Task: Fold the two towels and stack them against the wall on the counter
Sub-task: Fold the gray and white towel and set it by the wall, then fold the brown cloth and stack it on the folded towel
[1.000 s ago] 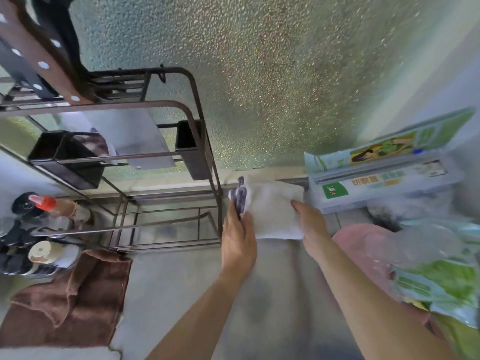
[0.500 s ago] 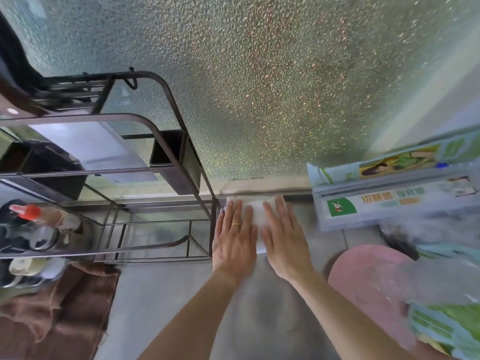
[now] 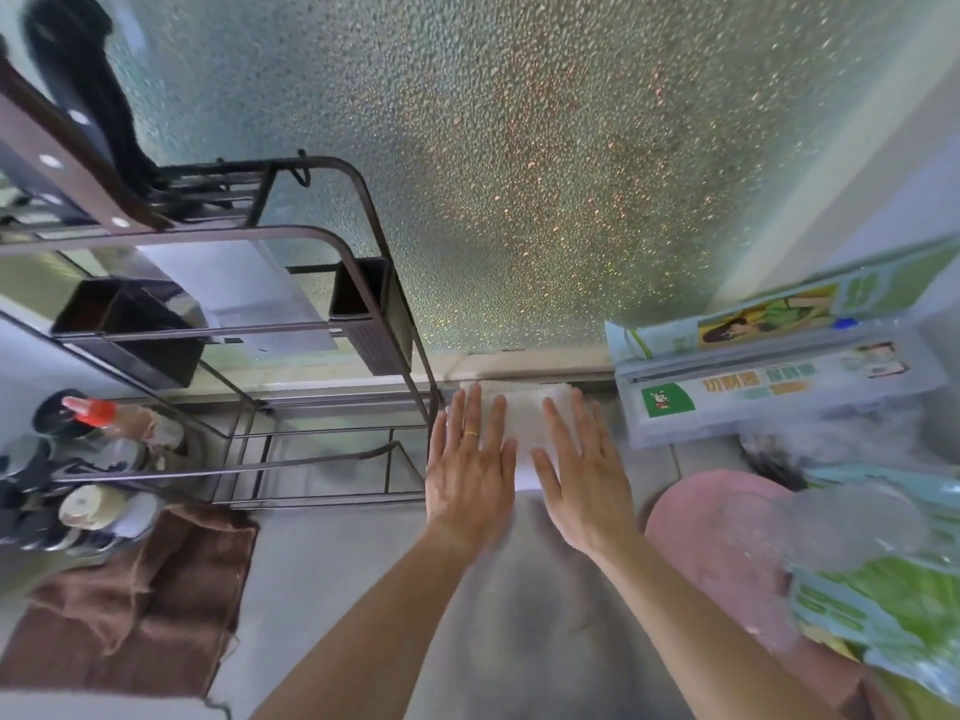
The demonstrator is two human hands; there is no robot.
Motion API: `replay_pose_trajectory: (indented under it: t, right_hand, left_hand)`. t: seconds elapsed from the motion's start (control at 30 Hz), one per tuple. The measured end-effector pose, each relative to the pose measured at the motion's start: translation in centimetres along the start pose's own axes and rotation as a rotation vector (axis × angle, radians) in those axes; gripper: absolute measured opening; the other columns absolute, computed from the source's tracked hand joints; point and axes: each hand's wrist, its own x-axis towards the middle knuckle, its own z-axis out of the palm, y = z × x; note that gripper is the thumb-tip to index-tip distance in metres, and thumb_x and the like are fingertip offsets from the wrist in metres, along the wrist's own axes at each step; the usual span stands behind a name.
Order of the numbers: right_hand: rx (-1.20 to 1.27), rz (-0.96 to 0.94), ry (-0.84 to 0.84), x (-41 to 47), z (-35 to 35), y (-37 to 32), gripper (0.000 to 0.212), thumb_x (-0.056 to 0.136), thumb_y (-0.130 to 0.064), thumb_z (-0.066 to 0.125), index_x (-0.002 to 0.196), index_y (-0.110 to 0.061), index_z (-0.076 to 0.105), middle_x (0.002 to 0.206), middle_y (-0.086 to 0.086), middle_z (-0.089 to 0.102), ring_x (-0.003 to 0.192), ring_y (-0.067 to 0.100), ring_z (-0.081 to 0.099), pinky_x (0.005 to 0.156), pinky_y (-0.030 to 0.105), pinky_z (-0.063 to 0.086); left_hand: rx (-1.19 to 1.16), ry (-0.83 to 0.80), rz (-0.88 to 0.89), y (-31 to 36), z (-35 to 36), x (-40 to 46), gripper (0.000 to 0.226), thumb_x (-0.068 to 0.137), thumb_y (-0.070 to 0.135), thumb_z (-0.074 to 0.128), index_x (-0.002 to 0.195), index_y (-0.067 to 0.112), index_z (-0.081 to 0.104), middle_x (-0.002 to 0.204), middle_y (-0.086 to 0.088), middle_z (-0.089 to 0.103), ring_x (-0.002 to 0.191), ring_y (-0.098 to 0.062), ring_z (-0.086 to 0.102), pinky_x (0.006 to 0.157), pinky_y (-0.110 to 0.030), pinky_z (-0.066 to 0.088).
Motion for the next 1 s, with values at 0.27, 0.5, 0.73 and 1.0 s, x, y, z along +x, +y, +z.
replay_pose_trajectory:
  t: [0.27,0.5,0.73,1.0]
  right_hand:
    - [0.035,0.036,0.024,-9.5,-1.5,-6.3,0.053,0.101,-0.040,0.042,0.150,-0.018,0.041,0.163,0.006,0.033,0.150,0.026,0.031,0.117,0.041,0.034]
    - [0.148,-0.104,-0.174,-14.2,5.2,-20.2,0.047,0.100,-0.033,0.052,0.144,-0.019,0.048,0.157,0.006,0.042,0.146,0.028,0.036,0.117,0.040,0.036]
    - [0.129,-0.296,-0.434,-14.0,13.0,-32.9,0.051,0.099,-0.037,0.049,0.145,-0.017,0.042,0.152,0.002,0.045,0.139,0.022,0.041,0.114,0.031,0.035]
    - [0.049,-0.327,-0.179,-8.4,19.1,-39.1,0.066,0.091,-0.021,0.066,0.151,-0.013,0.037,0.158,0.009,0.040,0.129,0.028,0.057,0.097,0.038,0.056]
  left_hand:
    - [-0.120,0.065,0.136,-2.7,-3.7,-9.7,0.051,0.106,0.033,0.029,0.155,0.019,0.032,0.166,-0.008,0.023,0.154,-0.025,0.020,0.124,-0.042,0.025]
    - [-0.055,0.028,-0.073,-15.4,-5.9,-20.2,0.049,0.103,0.033,0.037,0.149,0.021,0.044,0.158,-0.009,0.042,0.144,-0.027,0.042,0.119,-0.046,0.034]
    - [-0.092,0.033,-0.503,-31.9,-5.5,-27.6,0.041,0.095,0.035,0.051,0.134,0.022,0.057,0.134,-0.005,0.061,0.117,-0.028,0.061,0.097,-0.041,0.050]
    - [-0.087,-0.029,-0.578,-40.5,-3.5,-25.0,0.036,0.090,0.043,0.062,0.118,0.021,0.059,0.122,-0.005,0.058,0.107,-0.030,0.055,0.088,-0.042,0.050]
